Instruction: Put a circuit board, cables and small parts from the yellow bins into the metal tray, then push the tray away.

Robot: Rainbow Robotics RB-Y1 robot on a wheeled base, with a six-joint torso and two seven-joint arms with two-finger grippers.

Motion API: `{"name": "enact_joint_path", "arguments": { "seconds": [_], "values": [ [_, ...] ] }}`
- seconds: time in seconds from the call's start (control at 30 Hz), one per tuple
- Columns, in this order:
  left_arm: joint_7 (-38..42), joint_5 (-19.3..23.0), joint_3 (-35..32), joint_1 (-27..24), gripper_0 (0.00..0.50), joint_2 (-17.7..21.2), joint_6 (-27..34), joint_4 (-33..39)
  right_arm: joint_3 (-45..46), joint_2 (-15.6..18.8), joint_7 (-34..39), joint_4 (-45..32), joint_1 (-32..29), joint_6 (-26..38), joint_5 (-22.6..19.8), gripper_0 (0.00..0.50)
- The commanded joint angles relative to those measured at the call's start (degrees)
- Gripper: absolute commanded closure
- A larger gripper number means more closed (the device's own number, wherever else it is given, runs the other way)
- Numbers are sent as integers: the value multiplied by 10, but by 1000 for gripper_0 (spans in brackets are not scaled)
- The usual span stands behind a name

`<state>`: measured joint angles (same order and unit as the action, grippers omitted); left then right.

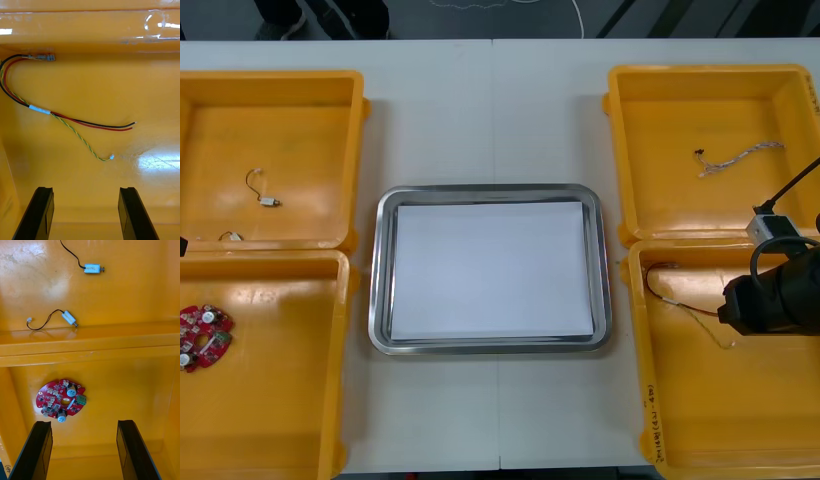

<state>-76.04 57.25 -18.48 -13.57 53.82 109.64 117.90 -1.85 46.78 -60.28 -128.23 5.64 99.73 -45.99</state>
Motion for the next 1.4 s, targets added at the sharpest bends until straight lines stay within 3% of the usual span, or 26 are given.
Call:
{"name": "enact_joint_path", "arguments": {
  "seconds": [0.03,0.63,0.7,0.9,1.07,1.4],
  "values": [
    [-8,4,-17,9,0,28,4,13,19,9,3,-2,-8,-4,-1,0],
    [-8,4,-17,9,0,28,4,13,19,9,3,-2,-8,-4,-1,0],
    [-7,8,-9,33,0,21,4,4,19,9,3,-2,-8,-4,-1,0],
    [-10,14,-9,44,0,28,4,3,-4,58,4,12,-32,-34,-2,0],
    [-17,17,-11,68,0,28,4,3,-3,62,-11,11,-29,-36,-1,0],
    [-102,18,-30,123,0,28,-6,3,-4,60,-210,8,-19,-64,23,0]
  ]
}}
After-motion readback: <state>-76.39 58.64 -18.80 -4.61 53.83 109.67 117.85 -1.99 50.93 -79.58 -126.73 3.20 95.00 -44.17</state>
